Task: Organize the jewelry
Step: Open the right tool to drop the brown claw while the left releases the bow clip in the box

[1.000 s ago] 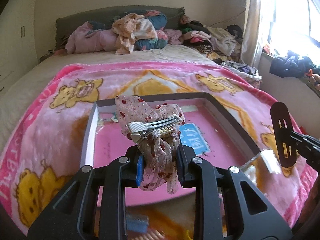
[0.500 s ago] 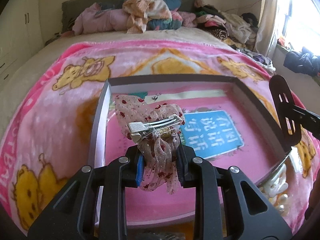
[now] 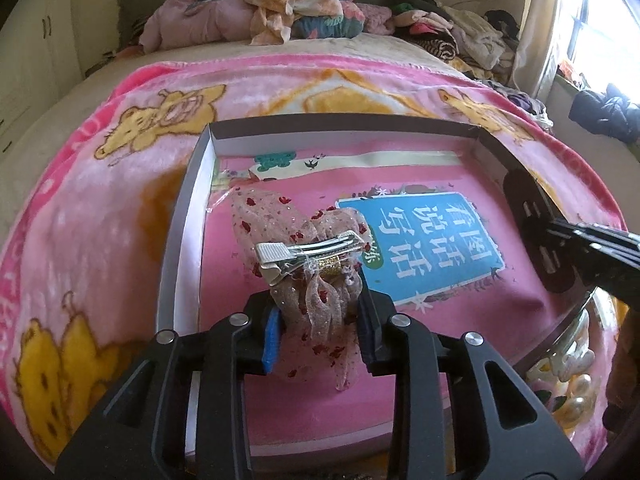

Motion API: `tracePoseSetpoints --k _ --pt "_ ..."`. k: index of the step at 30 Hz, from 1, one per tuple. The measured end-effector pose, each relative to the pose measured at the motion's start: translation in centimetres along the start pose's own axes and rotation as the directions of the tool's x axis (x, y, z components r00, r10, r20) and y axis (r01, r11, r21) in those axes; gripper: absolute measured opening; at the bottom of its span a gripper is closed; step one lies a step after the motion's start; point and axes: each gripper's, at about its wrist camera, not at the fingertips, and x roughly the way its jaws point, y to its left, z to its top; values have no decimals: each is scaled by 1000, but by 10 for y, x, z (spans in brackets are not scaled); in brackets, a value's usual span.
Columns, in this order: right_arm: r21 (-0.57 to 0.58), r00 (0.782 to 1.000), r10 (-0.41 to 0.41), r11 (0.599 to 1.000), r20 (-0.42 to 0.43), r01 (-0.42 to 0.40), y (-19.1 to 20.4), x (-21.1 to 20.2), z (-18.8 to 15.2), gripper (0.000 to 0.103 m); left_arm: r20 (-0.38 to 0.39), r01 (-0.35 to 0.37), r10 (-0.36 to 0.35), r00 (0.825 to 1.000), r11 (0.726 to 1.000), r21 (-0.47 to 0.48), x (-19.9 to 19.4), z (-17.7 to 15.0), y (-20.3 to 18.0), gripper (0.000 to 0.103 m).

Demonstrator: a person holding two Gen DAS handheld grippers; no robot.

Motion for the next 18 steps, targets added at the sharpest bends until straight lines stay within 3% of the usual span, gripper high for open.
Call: tracePoseSetpoints --k 10,18 --pt "2 1000 -12 1000 15 12 -4 1 -13 12 17 -4 4 1000 1000 2 -4 -3 -2 23" --pt "21 997 -1 1000 79 0 -8 -20 -18 41 27 0 0 1000 1000 -5 -9 -4 0 27"
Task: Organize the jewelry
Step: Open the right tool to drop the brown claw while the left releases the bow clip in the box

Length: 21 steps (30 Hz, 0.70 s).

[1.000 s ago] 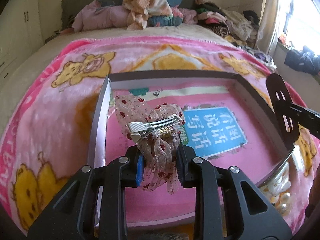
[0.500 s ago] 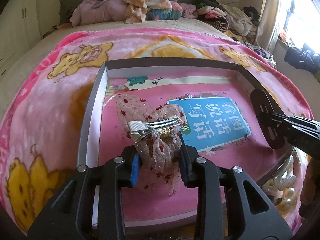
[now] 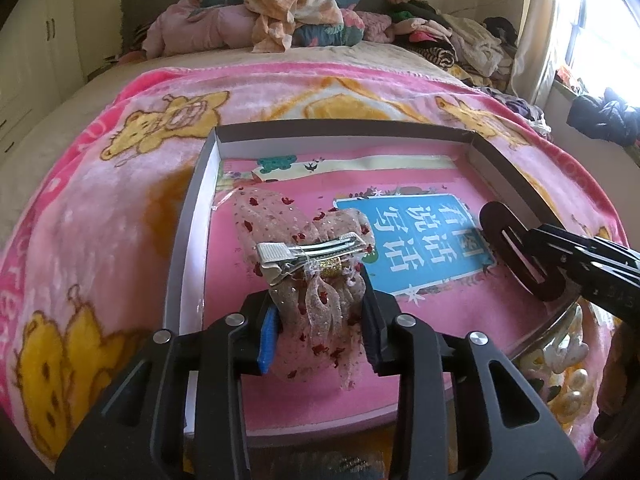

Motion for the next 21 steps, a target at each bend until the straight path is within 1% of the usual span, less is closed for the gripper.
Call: tracePoseSetpoints --k 1,3,5,6,8,11,13,15,16,21 --pt "2 1000 2 1000 20 -2 -1 -6 -1 47 3 2 -2 1000 1000 -1 -2 -1 1 27" --pt "-1 999 2 1000 42 -2 1 -14 -1 52 8 4 -4 1000 1000 -4 -5 -2 1 30" --pt "-4 997 -3 1000 71 3 1 -24 -3 61 16 6 -6 1000 1000 -8 -9 -3 1 32" --pt "-6 996 -3 1000 85 4 1 -29 -4 62 20 6 -5 1000 1000 -9 -11 -3 1 34" --pt "-10 995 -10 1000 102 11 2 -37 -4 68 32 6 -5 999 1000 -18 -17 -5 1 37" --pt "-26 991 -23 999 134 27 4 -49 -9 75 60 7 -5 998 999 -32 -28 -7 1 45" --pt "-40 988 -35 998 150 41 6 -57 -12 79 79 8 -6 997 999 -34 -36 -9 1 50" --pt "-50 985 -41 998 165 50 7 -65 -16 82 92 13 -10 996 999 -37 -43 -10 0 60" --pt "-51 985 -41 997 170 50 8 -67 -18 83 101 13 -9 995 999 -40 -48 -11 0 61" --pt "-67 979 -42 996 199 57 14 -83 -27 84 149 13 -7 989 999 -42 -69 -19 -3 73"
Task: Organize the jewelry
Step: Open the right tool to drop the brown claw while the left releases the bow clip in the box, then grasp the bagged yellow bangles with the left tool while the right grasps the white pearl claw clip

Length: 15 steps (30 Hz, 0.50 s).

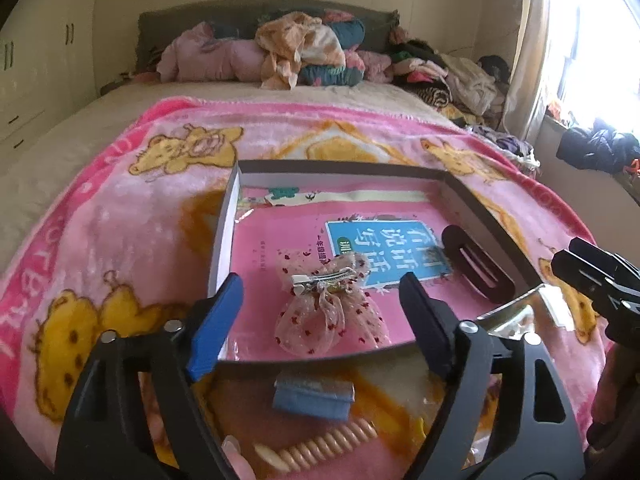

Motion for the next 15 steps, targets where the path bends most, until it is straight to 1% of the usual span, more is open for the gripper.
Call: tracePoseSetpoints --k 8,10,12,15 --pt "-49 999 5 999 53 -3 15 -34 -12 86 106 -1 -1 994 1000 21 -42 -15 -7 85" --pt "-60 998 4 998 62 0 18 -42 -16 86 117 -3 -1 993 1000 28 -49 -20 -9 86" --pt "-65 998 8 998 66 -4 20 -47 -19 87 125 0 -4 992 999 32 -55 -23 -12 89" --pt "-64 998 15 998 61 -11 22 -54 -24 87 136 9 -15 991 999 41 -66 -29 -16 90"
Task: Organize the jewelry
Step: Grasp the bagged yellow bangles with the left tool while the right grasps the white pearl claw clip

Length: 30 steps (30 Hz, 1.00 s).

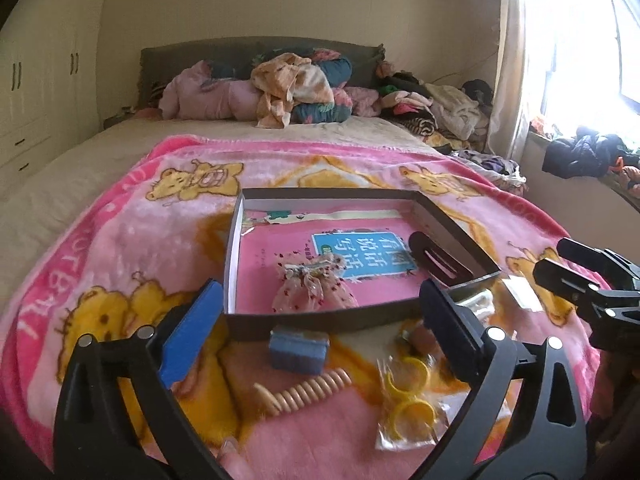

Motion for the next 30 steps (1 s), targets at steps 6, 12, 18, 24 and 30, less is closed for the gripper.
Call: tracePoseSetpoints --k 6,12,18,24,30 --pt "-5 1000 2 1000 0 -2 4 -15 -13 87 2 14 -14 1000 1000 16 -14 -11 -5 90" --pt "-2 1000 -6 1000 -9 6 2 -22 -25 87 -11 25 -24 1000 1000 17 -20 -19 -8 90" --pt "-1 1000 -17 1000 -22 17 -3 -30 -37 87 -29 37 -36 999 999 30 -25 -30 -12 90" --pt "5 999 -29 1000 -37 29 -10 -36 -49 87 -55 55 -53 997 997 49 -25 -40 -19 90" --pt "5 998 -36 999 -55 36 -13 -36 -59 87 -104 83 -75 992 994 67 -20 -52 -27 90"
